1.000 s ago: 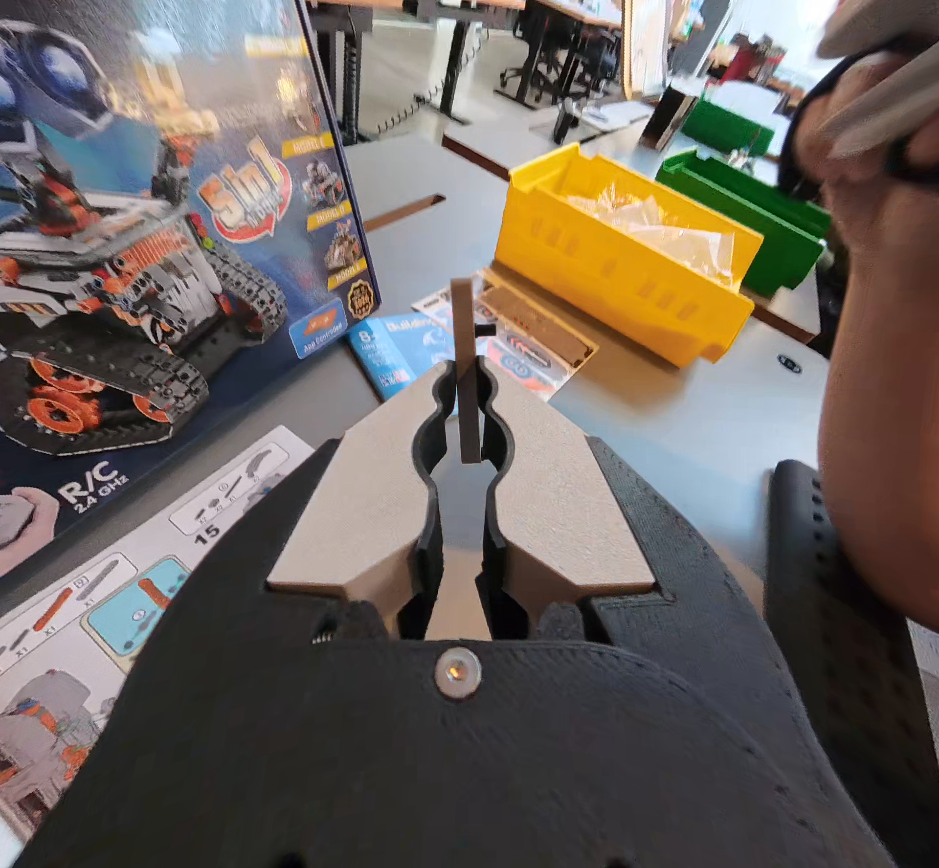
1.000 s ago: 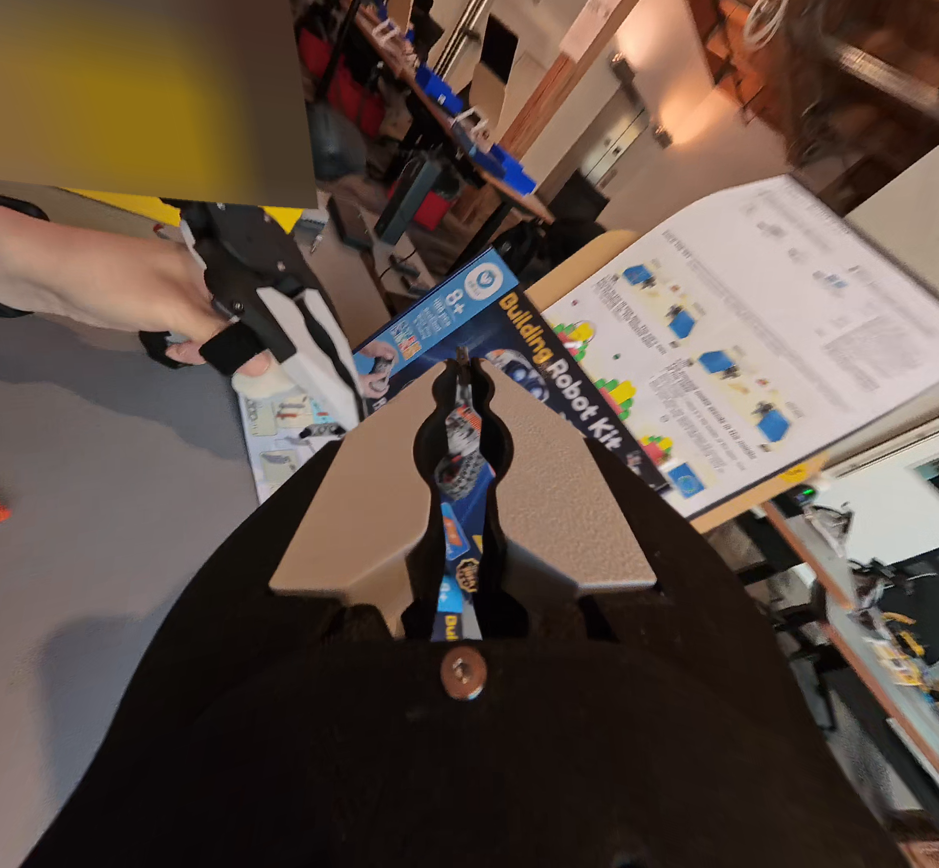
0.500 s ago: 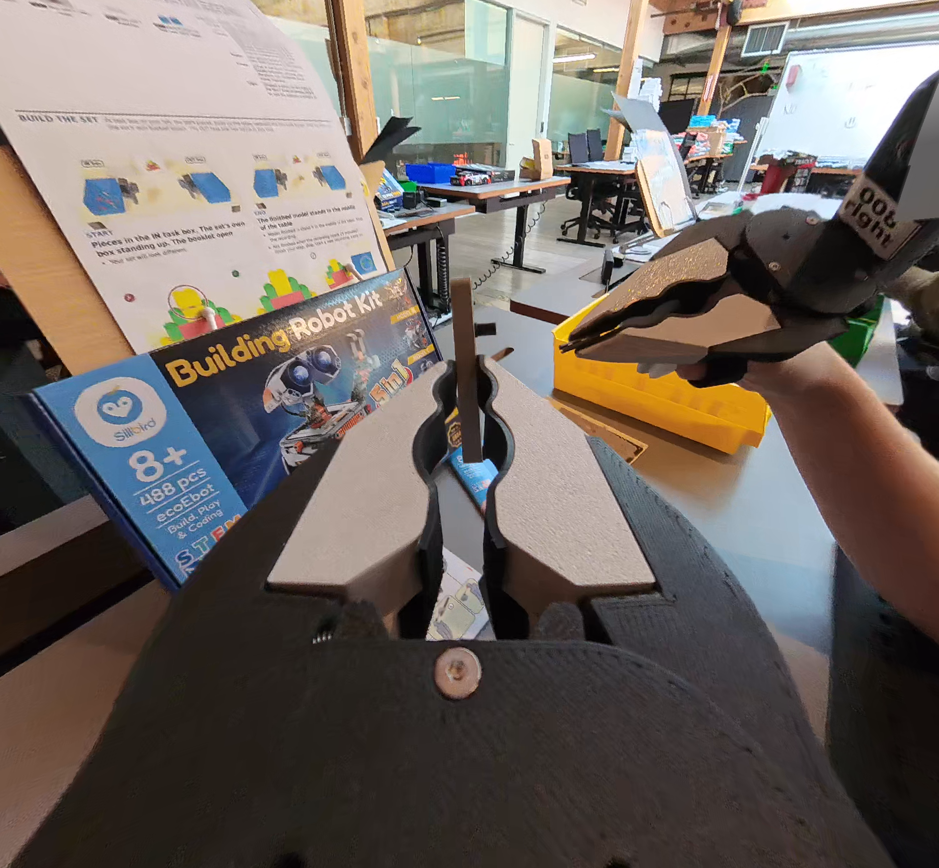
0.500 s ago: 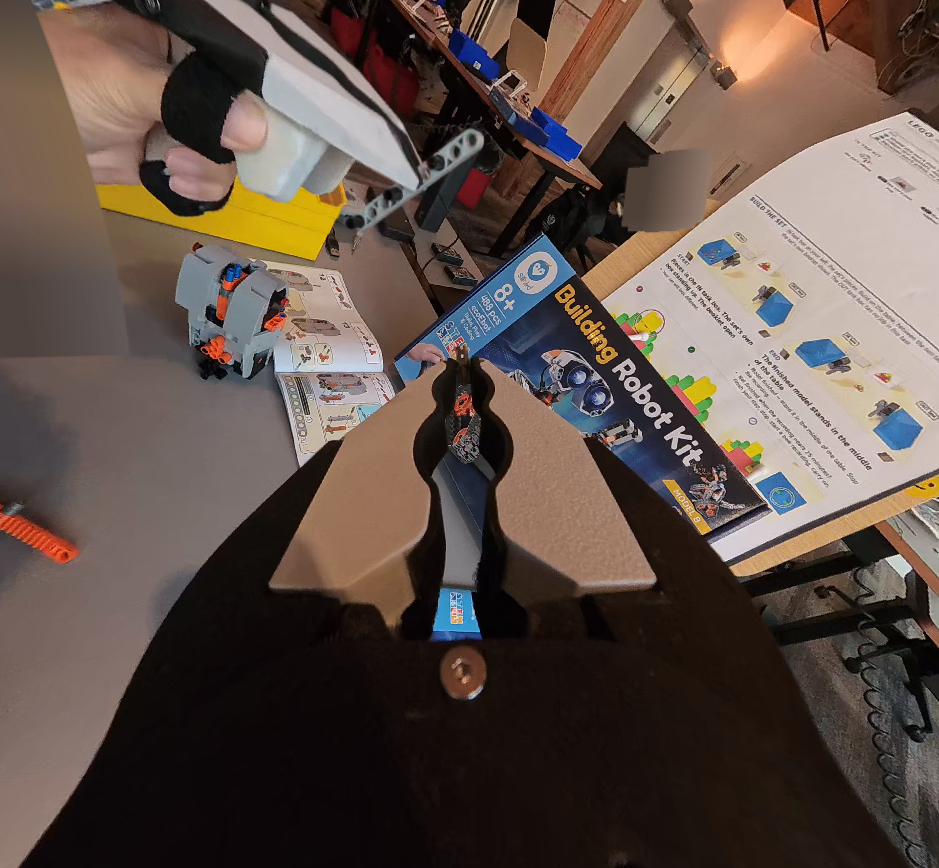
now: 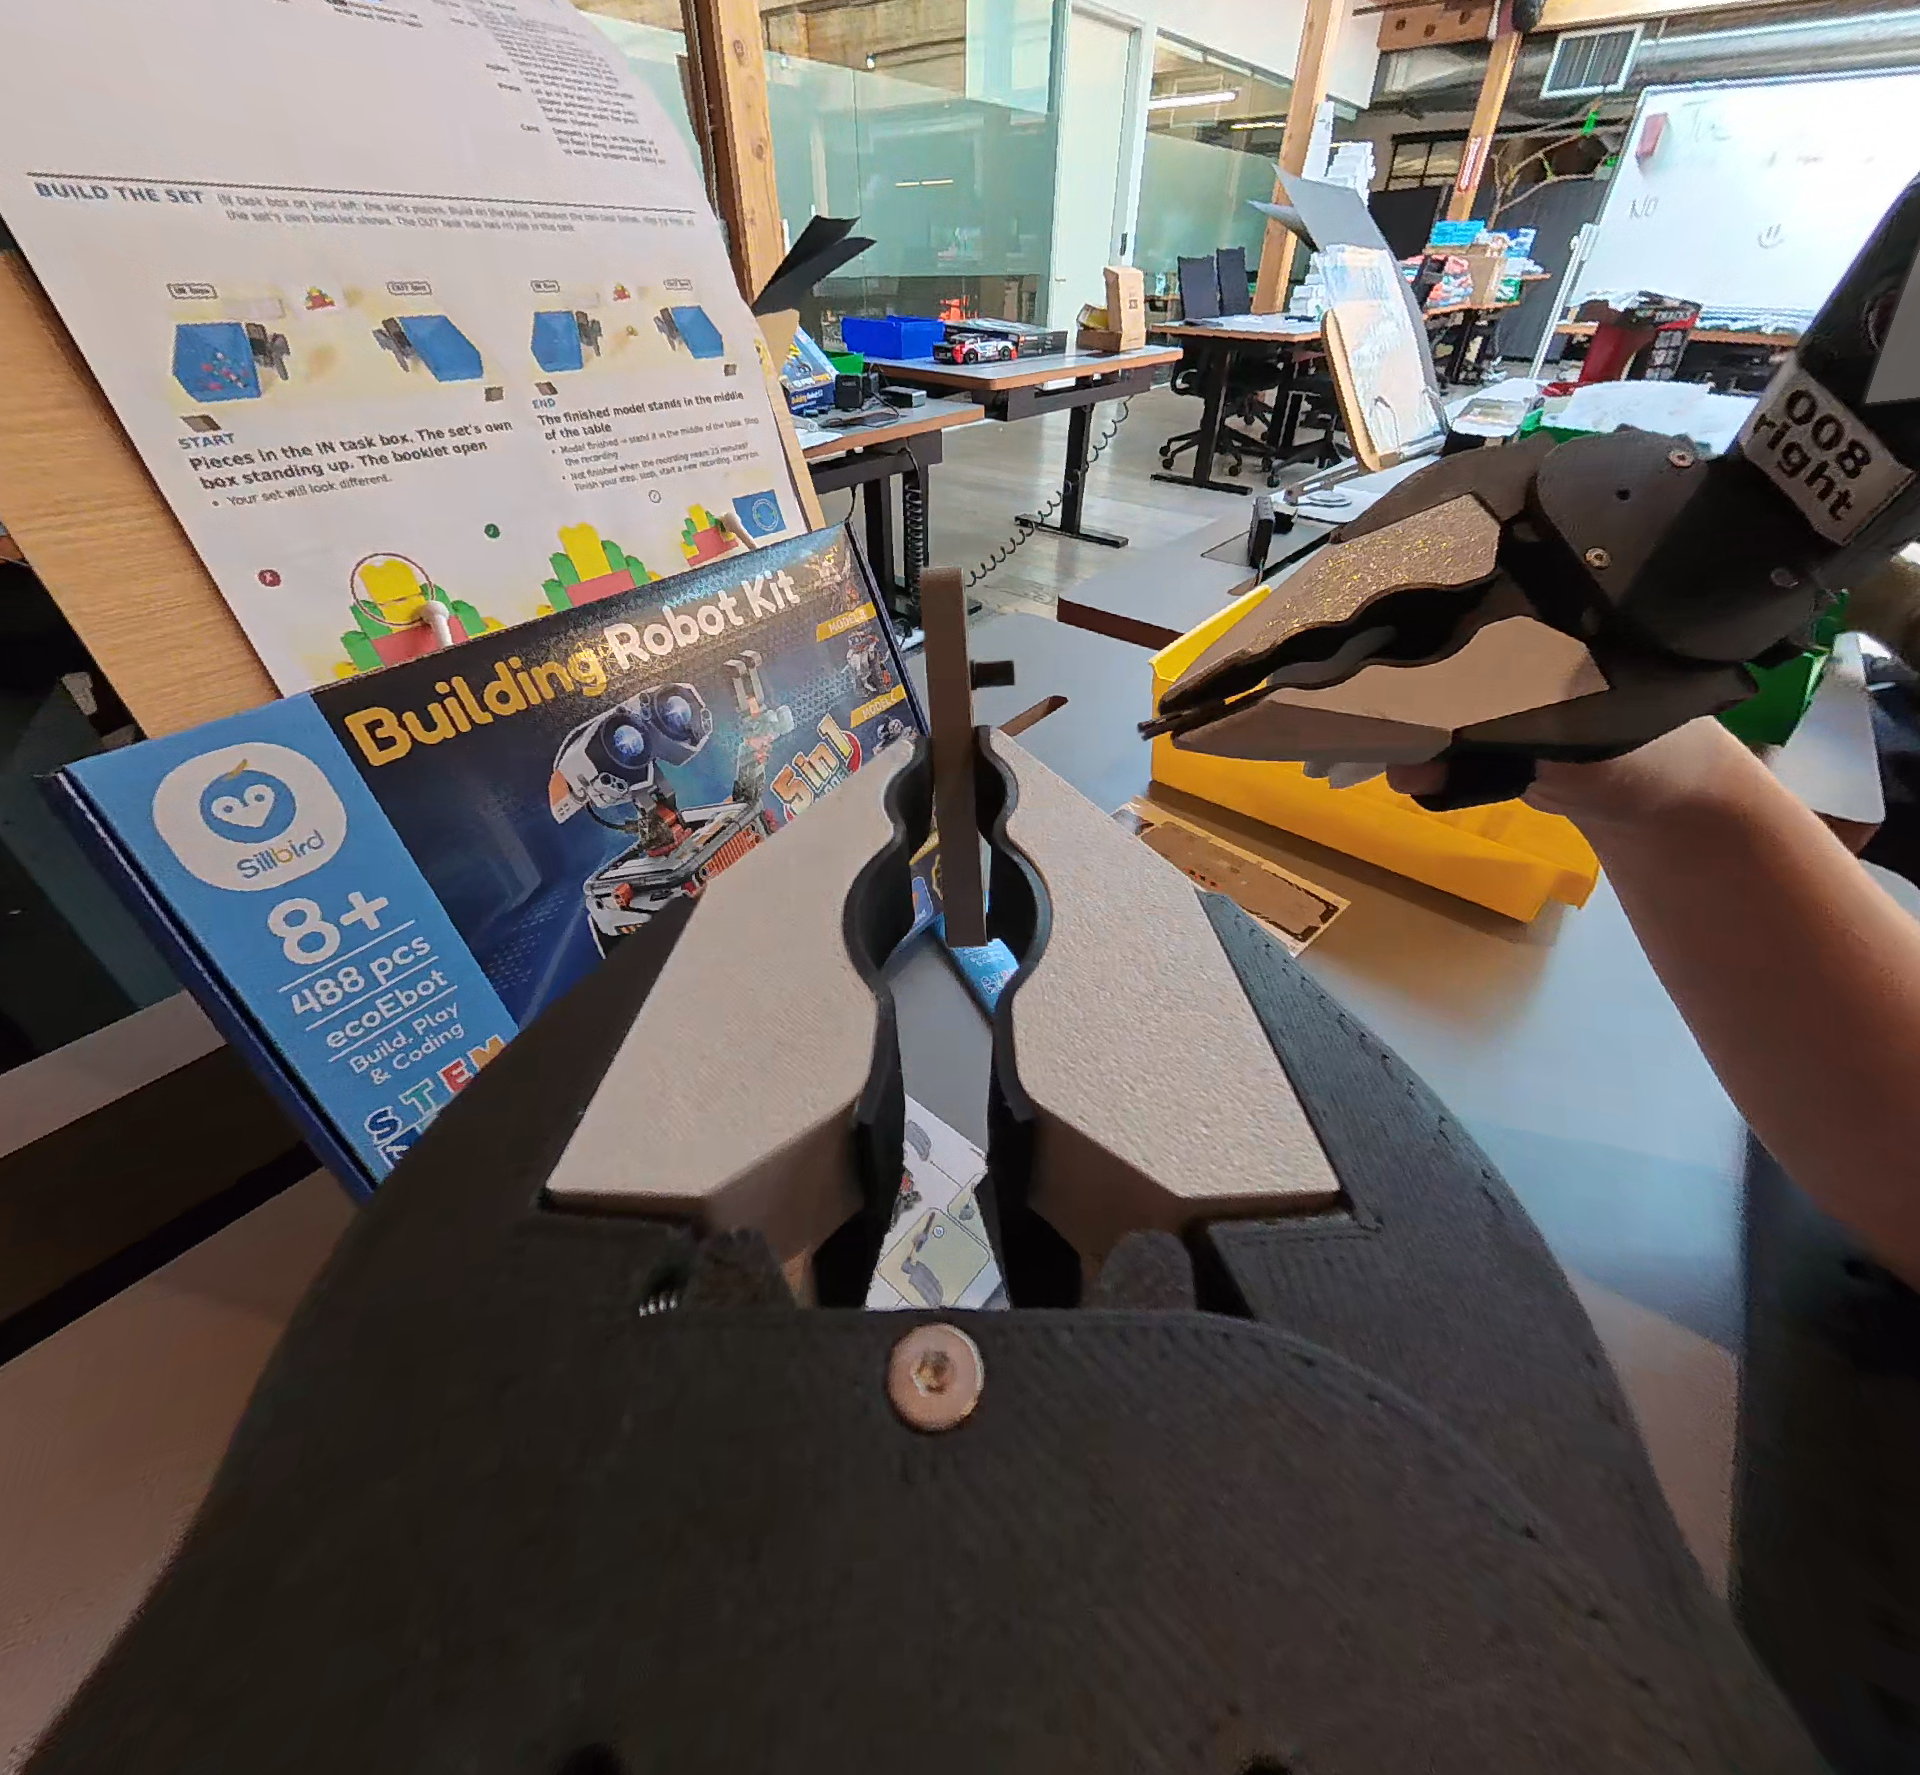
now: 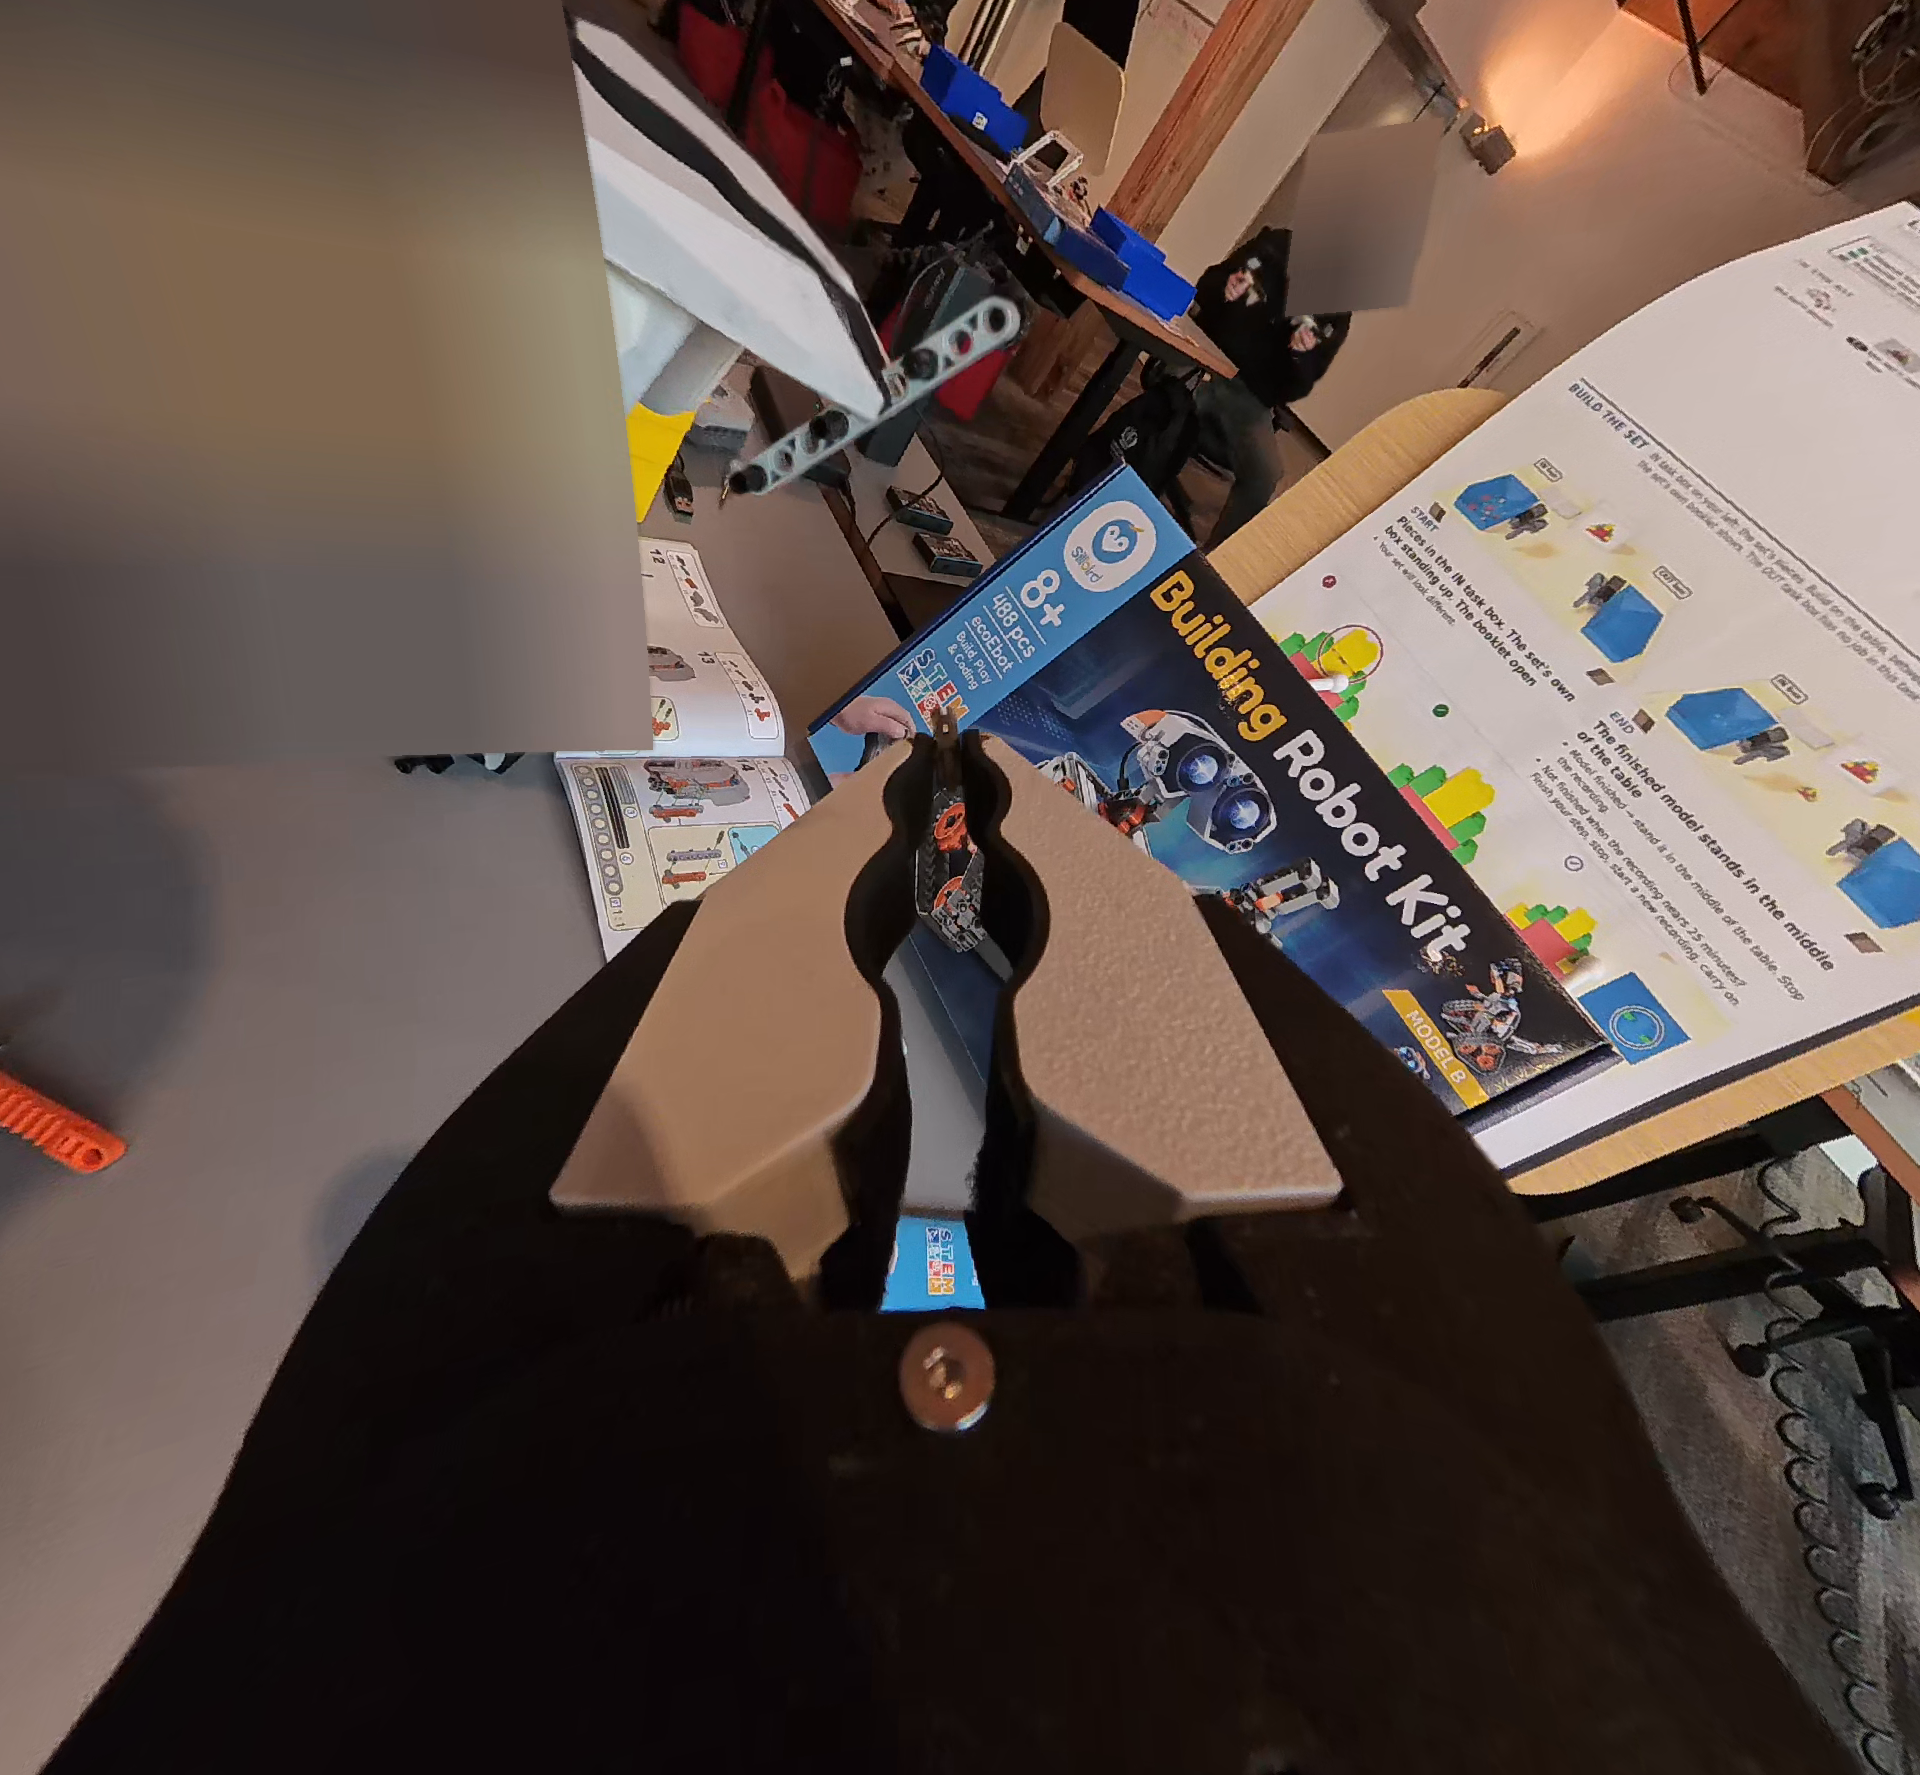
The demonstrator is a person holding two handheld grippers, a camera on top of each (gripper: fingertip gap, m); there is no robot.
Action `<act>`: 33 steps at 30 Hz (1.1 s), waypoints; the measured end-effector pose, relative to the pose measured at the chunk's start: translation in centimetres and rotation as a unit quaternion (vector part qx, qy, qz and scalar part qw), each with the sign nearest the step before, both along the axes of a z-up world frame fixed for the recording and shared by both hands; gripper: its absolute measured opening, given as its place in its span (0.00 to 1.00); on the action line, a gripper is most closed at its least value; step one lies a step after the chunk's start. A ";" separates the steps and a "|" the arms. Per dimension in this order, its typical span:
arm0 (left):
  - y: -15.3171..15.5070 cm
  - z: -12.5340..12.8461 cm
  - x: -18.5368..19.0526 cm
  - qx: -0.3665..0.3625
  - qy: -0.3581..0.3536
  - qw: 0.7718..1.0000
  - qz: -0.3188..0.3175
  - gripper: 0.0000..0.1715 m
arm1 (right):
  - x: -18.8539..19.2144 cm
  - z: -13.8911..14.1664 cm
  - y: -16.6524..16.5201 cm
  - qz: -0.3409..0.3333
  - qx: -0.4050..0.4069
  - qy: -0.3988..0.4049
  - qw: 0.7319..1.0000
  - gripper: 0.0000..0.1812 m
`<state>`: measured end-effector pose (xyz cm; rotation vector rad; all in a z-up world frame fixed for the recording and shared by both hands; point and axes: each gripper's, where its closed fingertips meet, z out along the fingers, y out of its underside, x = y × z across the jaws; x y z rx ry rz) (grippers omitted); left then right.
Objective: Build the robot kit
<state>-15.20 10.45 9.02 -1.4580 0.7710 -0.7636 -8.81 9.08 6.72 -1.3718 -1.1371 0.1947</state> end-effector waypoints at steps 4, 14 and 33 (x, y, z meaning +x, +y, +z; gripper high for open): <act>0.1 -0.5 0.4 -0.016 -0.006 1.000 -0.009 0.03 | -0.1 0.4 -0.4 0.007 0.003 0.008 1.000 0.02; -0.1 -0.7 0.9 -0.023 -0.007 1.000 -0.018 0.03 | -0.2 0.9 -0.8 0.014 0.009 0.012 1.000 0.02; -0.6 -1.7 2.5 -0.020 0.017 0.999 -0.031 0.03 | -1.7 2.5 -2.4 0.043 0.034 0.036 0.998 0.02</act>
